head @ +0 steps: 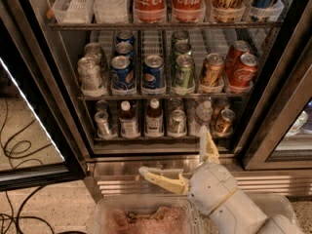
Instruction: Pick pepsi can from middle shelf of fridge
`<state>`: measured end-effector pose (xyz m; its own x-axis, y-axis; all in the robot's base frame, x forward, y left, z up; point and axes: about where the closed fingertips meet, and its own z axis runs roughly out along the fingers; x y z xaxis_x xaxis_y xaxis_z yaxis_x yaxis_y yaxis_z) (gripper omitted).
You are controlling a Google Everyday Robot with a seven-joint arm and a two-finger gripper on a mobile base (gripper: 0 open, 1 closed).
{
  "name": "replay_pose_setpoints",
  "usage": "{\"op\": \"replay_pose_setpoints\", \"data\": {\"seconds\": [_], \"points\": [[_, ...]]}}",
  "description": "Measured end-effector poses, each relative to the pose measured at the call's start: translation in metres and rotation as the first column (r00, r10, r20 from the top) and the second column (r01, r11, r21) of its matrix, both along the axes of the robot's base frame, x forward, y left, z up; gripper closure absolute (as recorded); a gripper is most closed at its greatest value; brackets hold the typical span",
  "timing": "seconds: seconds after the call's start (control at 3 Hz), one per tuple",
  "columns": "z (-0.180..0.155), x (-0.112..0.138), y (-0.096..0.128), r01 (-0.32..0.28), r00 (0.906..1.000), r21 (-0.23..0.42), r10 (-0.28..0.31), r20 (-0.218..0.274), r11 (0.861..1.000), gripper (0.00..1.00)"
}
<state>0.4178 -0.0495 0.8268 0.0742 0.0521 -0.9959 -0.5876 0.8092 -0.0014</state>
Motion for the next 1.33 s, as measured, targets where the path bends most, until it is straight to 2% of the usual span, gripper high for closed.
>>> {"op": "replay_pose_setpoints", "data": {"seconds": [0.33, 0.67, 1.0, 1.33], "points": [[-0.009, -0.004, 0.043, 0.019, 0.9995, 0.015, -0.019, 0.025, 1.0, 0.0], [-0.018, 0.007, 0.034, 0.081, 0.9964, -0.029, -0.081, 0.027, 0.996, 0.0], [-0.02, 0.01, 0.033, 0.082, 0.9964, -0.016, -0.081, 0.024, 0.997, 0.0], [-0.029, 0.022, 0.026, 0.084, 0.9963, 0.036, -0.085, 0.012, 0.996, 0.0]]}}
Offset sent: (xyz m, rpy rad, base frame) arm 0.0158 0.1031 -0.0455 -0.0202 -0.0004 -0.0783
